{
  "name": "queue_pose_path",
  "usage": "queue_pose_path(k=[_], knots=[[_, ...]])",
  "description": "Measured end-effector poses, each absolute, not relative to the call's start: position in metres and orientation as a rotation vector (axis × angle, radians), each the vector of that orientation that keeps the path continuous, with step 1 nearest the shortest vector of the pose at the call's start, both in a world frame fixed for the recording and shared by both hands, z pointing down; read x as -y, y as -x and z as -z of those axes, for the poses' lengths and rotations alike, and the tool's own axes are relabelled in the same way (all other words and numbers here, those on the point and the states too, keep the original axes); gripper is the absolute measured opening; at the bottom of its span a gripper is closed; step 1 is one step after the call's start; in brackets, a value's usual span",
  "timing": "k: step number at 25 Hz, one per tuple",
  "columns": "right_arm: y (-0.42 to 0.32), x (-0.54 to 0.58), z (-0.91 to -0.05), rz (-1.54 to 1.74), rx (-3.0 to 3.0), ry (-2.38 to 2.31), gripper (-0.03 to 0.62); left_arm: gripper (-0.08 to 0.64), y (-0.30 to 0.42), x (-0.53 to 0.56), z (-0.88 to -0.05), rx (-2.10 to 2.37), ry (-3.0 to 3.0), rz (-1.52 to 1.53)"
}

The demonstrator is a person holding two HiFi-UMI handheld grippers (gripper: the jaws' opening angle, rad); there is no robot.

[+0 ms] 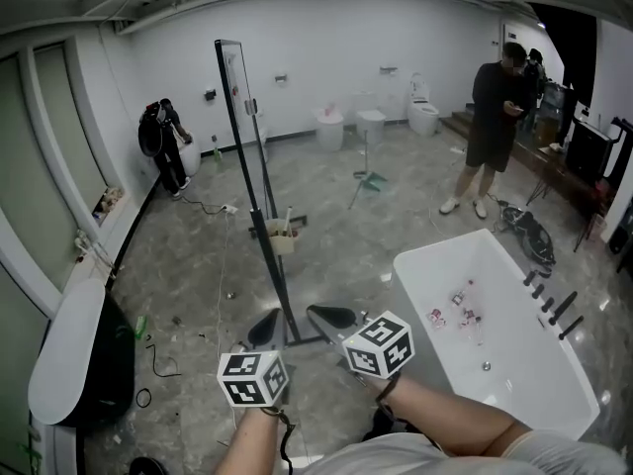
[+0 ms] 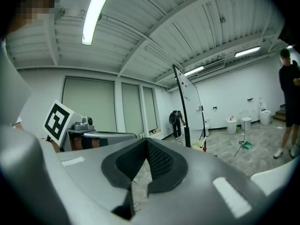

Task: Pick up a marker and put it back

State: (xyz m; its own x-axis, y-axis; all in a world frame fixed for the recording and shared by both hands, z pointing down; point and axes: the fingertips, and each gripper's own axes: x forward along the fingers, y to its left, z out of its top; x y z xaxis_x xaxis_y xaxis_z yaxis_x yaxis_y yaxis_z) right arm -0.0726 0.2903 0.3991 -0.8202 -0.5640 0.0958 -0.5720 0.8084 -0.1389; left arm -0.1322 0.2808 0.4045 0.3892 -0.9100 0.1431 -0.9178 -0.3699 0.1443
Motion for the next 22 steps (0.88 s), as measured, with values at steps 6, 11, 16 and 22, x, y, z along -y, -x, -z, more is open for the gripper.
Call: queue_pose_path(k=[6,11,16,22], knots=[[0.047,-0.210,-0.419,-0.287,2.943,-0.842,0.003,0.002,0.107,-0.200,-0.423,1.675,-2.394,-0.057],[0.018,-0.148,-0.433,-0.332,2.935,-0.746,0.003,0.002,0.073,-0.135,-0.434,1.691,-2.357,-0.061],[-0.001,-0.098,-0.449,-0.397,2.945,-0.677,0.003,0.002,0.054,-0.088,-0.449,1.727,-2.311,-0.100],[-0.006,-0.043,-0.470,-0.486,2.935,-0.652,0.003,0.002,0.050,-0.032,-0.471,1.704,-2.269,-0.127]])
